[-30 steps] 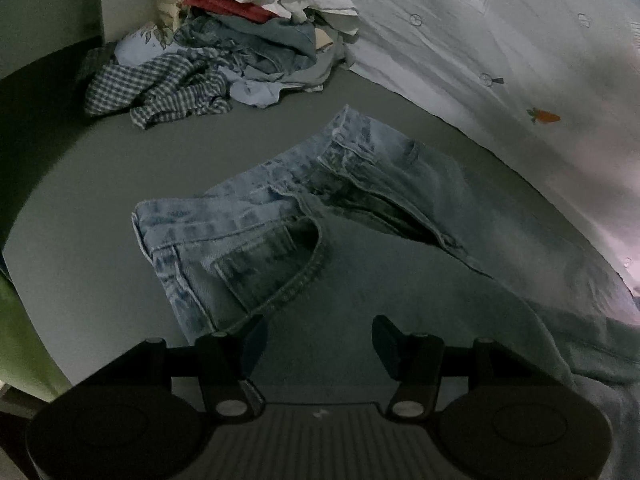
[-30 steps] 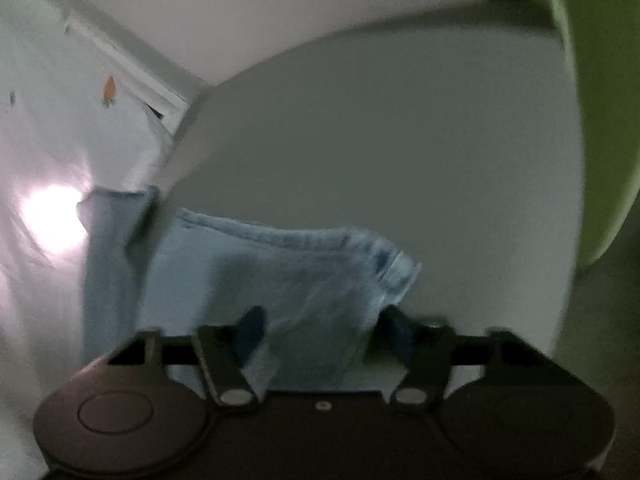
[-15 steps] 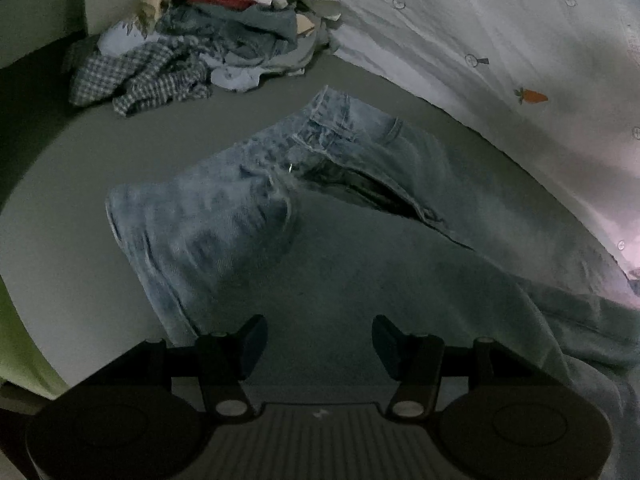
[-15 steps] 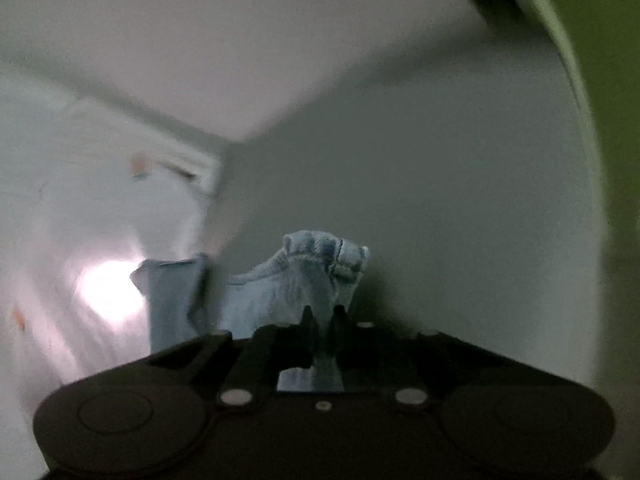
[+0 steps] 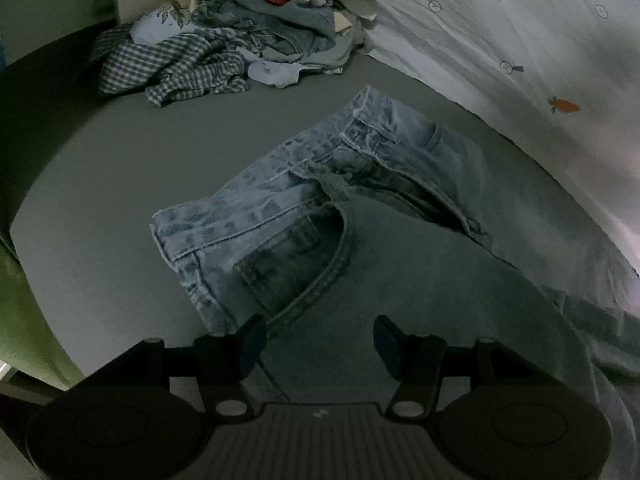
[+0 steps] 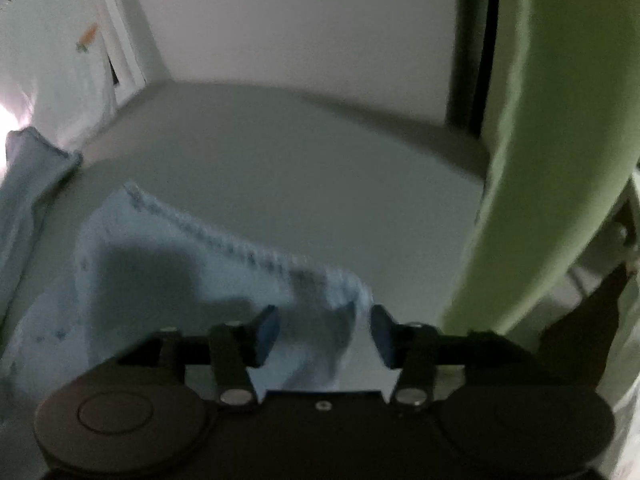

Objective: Fold clothes

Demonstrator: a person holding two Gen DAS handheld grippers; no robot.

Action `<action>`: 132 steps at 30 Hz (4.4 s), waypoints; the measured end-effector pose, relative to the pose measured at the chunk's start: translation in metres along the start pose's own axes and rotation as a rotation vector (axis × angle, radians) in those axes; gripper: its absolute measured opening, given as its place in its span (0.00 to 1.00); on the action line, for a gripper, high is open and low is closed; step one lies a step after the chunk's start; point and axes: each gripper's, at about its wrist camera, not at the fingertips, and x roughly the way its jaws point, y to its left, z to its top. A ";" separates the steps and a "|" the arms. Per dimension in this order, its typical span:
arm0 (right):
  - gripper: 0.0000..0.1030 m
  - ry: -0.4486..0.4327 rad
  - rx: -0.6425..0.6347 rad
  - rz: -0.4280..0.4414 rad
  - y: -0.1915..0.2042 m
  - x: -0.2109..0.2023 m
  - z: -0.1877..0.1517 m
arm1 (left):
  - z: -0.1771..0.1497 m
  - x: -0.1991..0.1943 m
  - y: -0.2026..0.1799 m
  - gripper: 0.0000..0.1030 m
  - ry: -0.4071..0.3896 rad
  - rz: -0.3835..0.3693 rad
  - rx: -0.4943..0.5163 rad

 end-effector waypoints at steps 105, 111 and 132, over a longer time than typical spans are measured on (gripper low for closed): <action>0.75 0.103 0.591 0.686 -0.077 0.010 -0.106 | -0.053 0.010 -0.062 0.81 0.149 -0.113 0.247; 0.52 0.157 0.564 0.633 -0.076 0.016 -0.101 | -0.057 0.001 -0.050 0.80 0.141 -0.144 0.220; 0.40 0.283 0.520 0.590 -0.059 0.027 -0.104 | -0.048 -0.020 0.015 0.80 0.189 -0.249 0.000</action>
